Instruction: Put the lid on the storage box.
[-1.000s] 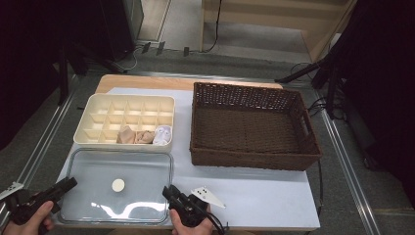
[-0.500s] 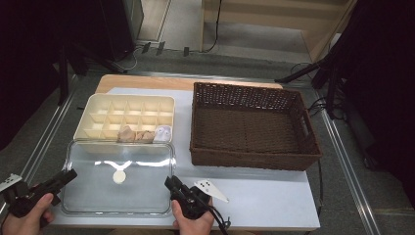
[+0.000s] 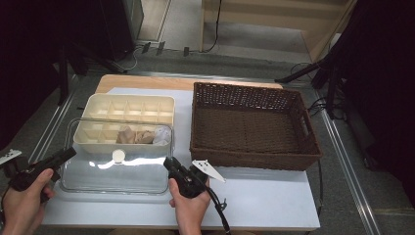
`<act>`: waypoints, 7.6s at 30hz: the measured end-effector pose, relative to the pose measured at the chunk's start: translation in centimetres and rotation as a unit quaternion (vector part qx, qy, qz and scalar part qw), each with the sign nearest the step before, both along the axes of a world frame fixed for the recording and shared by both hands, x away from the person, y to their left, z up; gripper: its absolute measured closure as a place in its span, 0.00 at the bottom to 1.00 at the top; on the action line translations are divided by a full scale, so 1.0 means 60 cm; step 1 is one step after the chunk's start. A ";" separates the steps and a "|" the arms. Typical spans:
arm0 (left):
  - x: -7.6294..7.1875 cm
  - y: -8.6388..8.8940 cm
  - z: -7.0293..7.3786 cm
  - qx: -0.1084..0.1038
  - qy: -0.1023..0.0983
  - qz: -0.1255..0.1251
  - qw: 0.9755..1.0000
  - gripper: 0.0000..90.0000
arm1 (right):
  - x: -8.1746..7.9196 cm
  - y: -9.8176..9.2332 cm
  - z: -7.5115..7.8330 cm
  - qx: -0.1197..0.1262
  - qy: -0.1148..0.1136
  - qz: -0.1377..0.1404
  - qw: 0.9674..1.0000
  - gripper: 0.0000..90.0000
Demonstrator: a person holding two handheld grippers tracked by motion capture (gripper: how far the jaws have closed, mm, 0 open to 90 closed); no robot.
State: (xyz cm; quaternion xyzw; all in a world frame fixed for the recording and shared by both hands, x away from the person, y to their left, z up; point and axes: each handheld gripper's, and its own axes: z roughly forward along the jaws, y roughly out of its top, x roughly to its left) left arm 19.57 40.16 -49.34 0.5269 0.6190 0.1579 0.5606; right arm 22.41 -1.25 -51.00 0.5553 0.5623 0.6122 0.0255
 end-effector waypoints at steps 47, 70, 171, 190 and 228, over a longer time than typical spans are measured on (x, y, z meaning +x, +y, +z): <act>0.138 -0.014 0.018 0.113 0.024 0.029 0.993 0.57 | 0.068 0.055 -0.001 -0.037 -0.018 -0.062 0.997 0.67; 0.144 -0.014 0.023 0.110 0.041 0.050 0.992 0.59 | -0.080 0.032 -0.013 -0.146 -0.147 0.002 0.978 0.65; -0.016 -0.030 -0.031 0.132 -0.053 -0.011 0.990 1.00 | 0.014 0.047 -0.015 -0.190 -0.137 -0.026 0.972 0.99; 0.021 -0.021 -0.021 0.111 -0.058 0.002 0.992 0.98 | 0.027 0.052 -0.013 -0.191 -0.137 -0.030 0.971 0.94; 0.050 -0.005 -0.016 0.080 -0.046 0.024 0.995 0.60 | 0.048 0.055 -0.016 -0.184 -0.143 -0.035 0.972 0.58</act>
